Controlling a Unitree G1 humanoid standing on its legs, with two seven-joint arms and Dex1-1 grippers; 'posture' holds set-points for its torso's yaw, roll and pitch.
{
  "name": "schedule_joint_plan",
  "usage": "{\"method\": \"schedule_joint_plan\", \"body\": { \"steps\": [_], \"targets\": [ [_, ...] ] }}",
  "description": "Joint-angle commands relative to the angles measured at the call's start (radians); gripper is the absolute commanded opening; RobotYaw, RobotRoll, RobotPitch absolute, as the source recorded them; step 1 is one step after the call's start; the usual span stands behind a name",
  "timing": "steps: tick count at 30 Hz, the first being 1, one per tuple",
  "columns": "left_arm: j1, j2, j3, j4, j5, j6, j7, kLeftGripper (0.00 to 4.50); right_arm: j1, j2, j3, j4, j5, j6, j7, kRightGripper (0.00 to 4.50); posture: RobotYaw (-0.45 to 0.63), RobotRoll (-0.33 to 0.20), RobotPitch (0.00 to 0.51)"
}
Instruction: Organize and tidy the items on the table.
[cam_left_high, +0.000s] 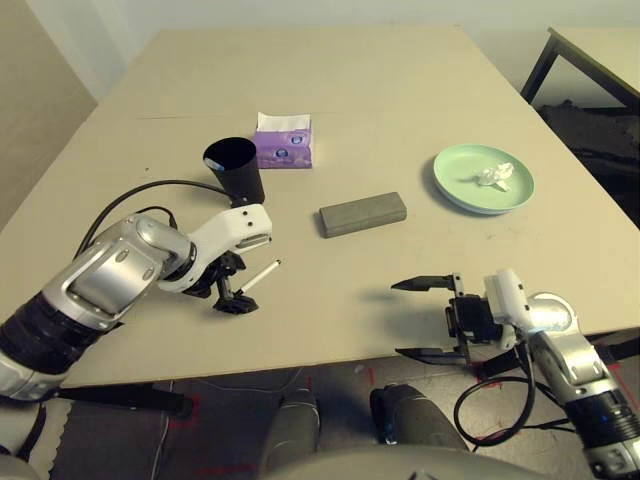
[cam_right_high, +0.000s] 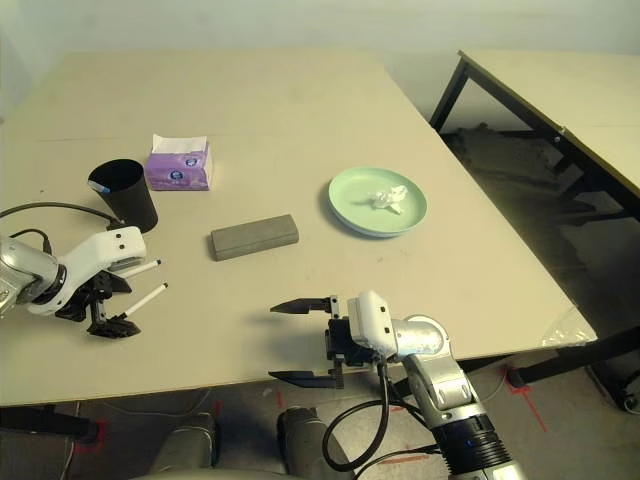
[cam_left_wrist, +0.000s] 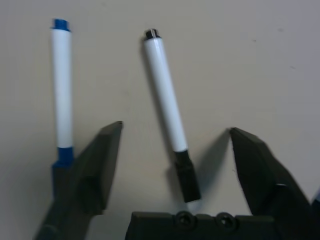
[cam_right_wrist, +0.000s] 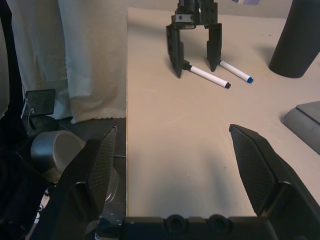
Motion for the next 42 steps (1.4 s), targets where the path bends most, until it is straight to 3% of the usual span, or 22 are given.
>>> {"method": "schedule_joint_plan", "body": {
  "steps": [1, 10, 11, 17, 20, 25, 31, 36, 42],
  "targets": [
    [0.013, -0.056, 0.015, 0.078, 0.031, -0.09, 0.04, 3.18, -0.004, -0.006, 0.008, -0.019, -0.011, -0.007, -0.006, 4.5, -0.09, 0.0, 0.095],
    [0.0, -0.093, 0.09, 0.105, 0.028, -0.18, 0.036, 0.13, -0.014, -0.01, 0.009, -0.017, -0.01, -0.003, -0.011, 4.5, -0.09, 0.0, 0.101],
    [-0.003, -0.085, 0.107, 0.094, 0.018, -0.187, 0.025, 0.04, -0.017, -0.011, 0.008, -0.015, -0.009, -0.002, -0.01, 4.5, -0.08, 0.0, 0.1],
    [0.037, -0.009, 0.229, 0.045, -0.046, -0.194, -0.037, 0.04, -0.043, -0.005, -0.013, 0.008, 0.007, 0.027, -0.034, 4.5, -0.06, 0.0, 0.101],
    [0.073, -0.008, 0.309, 0.016, -0.099, -0.174, -0.035, 0.04, -0.049, 0.01, -0.038, 0.006, 0.027, 0.07, -0.093, 4.5, -0.05, 0.0, 0.103],
    [0.205, -0.153, 0.587, -0.059, -0.237, -0.123, 0.097, 0.04, -0.032, 0.041, -0.105, -0.007, -0.01, 0.194, -0.317, 4.5, -0.03, 0.0, 0.108],
    [0.293, -0.391, 0.788, -0.096, -0.288, -0.224, 0.314, 0.04, -0.005, 0.048, -0.129, -0.044, -0.006, 0.276, -0.428, 4.5, -0.01, 0.0, 0.115],
    [0.329, -0.539, 0.843, -0.123, -0.292, -0.317, 0.456, 0.04, -0.004, 0.05, -0.123, -0.05, -0.003, 0.284, -0.439, 4.5, 0.0, 0.0, 0.118],
    [0.328, -0.61, 0.831, -0.097, -0.271, -0.434, 0.541, 0.04, -0.007, 0.064, -0.117, -0.043, 0.011, 0.265, -0.413, 4.5, 0.01, 0.0, 0.118]
  ]
}}
